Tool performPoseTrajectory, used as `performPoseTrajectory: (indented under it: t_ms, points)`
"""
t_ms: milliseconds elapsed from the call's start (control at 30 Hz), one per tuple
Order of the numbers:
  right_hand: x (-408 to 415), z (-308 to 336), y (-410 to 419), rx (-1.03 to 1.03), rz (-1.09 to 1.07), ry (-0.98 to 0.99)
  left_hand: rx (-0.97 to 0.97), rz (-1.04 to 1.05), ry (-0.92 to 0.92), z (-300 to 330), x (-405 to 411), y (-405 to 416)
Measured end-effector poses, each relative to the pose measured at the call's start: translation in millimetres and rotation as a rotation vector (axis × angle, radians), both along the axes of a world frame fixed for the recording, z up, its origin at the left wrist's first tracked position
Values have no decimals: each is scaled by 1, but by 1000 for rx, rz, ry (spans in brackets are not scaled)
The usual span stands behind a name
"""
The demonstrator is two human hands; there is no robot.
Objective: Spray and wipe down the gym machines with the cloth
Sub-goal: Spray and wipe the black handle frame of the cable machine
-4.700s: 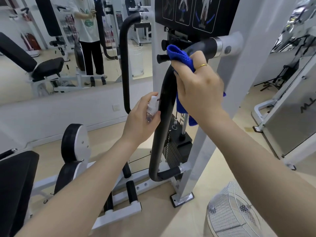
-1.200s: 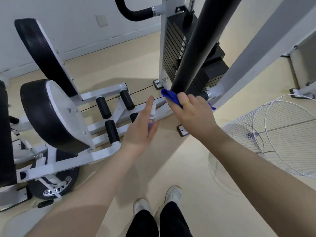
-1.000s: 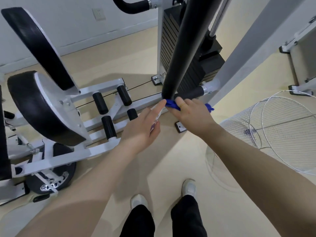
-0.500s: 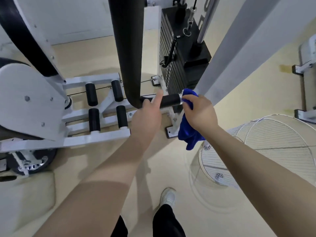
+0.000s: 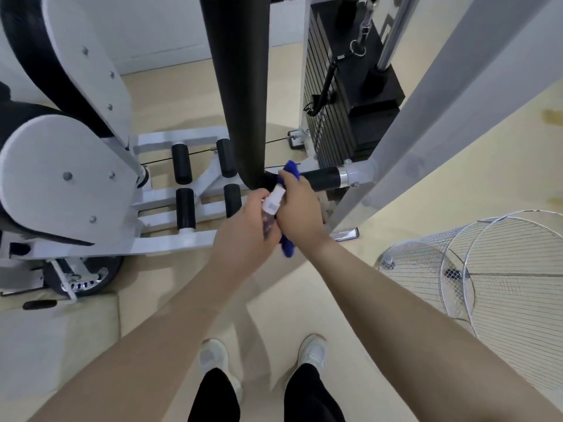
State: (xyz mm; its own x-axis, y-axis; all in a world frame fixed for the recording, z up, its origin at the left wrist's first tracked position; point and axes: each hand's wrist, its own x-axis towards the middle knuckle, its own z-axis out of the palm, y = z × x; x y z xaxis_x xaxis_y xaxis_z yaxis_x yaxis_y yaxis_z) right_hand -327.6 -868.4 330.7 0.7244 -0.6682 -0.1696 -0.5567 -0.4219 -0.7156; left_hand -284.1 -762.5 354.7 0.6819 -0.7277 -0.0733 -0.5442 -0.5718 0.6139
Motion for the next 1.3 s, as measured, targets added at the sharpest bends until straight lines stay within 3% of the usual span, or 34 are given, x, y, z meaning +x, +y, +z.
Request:
performPoseTrajectory:
  t_ms: [100, 233, 333, 433, 567, 633, 733, 867, 967, 1033, 1100, 1167, 1300]
  points:
    - [-6, 0, -9, -97, 94, 0, -2, 141, 67, 6, 13, 14]
    - [-30, -10, -44, -436, 13, 330, -152, 257, 144, 3, 24, 18]
    - [-6, -3, -18, -259, -174, 222, -271, 288, 129, -4, 31, 14]
    - [14, -1, 10, -135, -36, 101, -308, 278, 218, -2, 35, 10]
    - [-9, -1, -24, -518, 100, 357, -391, 295, 479, 7, 32, 5]
    - [-29, 2, -48, -552, -31, 474, -400, 298, 495, 9, 32, 3]
    - [-24, 10, -56, -328, -292, 434, -399, 314, 551, 9, 35, 4]
    - [32, 29, -6, 97, -167, 214, -342, 285, 636, 18, 39, 10]
    - [38, 43, 6, 477, -298, -12, -299, 236, 690, 30, 43, 10]
    - [31, 55, -1, 684, -330, -173, -357, 234, 747, 34, 43, 9]
    - [25, 65, -6, 760, -290, -363, -436, 247, 792, 37, 42, 6]
    - [20, 60, -5, 583, -181, -388, -457, 255, 768, 36, 40, 4]
    - [8, 13, -4, -189, 146, 288, -342, 264, 640, 35, 37, 8]
